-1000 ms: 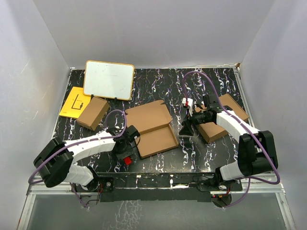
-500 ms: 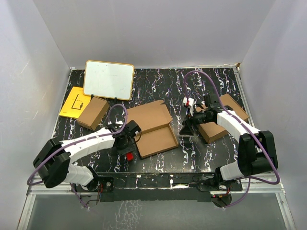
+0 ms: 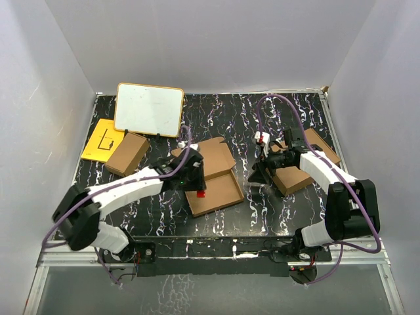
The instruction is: Fold the paper box
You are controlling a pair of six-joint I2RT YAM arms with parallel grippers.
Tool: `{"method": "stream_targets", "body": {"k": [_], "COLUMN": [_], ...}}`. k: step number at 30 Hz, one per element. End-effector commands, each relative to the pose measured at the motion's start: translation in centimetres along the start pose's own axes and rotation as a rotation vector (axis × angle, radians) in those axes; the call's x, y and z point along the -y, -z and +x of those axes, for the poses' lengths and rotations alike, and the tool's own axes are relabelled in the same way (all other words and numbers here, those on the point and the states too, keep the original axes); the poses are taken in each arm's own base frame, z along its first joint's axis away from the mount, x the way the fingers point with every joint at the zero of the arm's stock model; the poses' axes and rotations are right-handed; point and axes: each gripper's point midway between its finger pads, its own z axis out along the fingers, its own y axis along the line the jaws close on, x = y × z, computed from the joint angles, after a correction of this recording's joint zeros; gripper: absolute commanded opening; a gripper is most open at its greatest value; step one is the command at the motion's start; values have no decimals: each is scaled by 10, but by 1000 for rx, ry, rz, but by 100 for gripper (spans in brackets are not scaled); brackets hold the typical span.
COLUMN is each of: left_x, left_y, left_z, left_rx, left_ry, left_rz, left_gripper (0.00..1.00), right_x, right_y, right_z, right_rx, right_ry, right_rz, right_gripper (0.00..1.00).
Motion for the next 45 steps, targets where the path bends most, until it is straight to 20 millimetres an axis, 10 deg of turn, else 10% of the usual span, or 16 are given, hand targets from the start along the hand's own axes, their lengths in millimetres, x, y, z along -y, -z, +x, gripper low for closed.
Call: {"method": "stream_targets", "body": {"k": [1,14,27,31,45], "left_x": [29,41,49,37,-26], "left_y": [-27,-66,12,36,61], "left_z": [-7,-13,-73,-94,-139], "left_rx": [-59,-130,310,442,365], "left_ry": [-211,-321,-305,-255,177], "left_rz": [93,42,194,237,553], "left_gripper": [6,56,72,86,88], "right_x": [5,10,-3,2,19], "right_y": [2,6,7,8,-4], "right_z": [-12,-9,-22,-32,-85], "right_rx": [52,58,125,129,151], "right_ry": [39,20,52,77,44], "right_rz": [-5,8,-59,-49,-81], "right_gripper": [70,70,70,70,70]}}
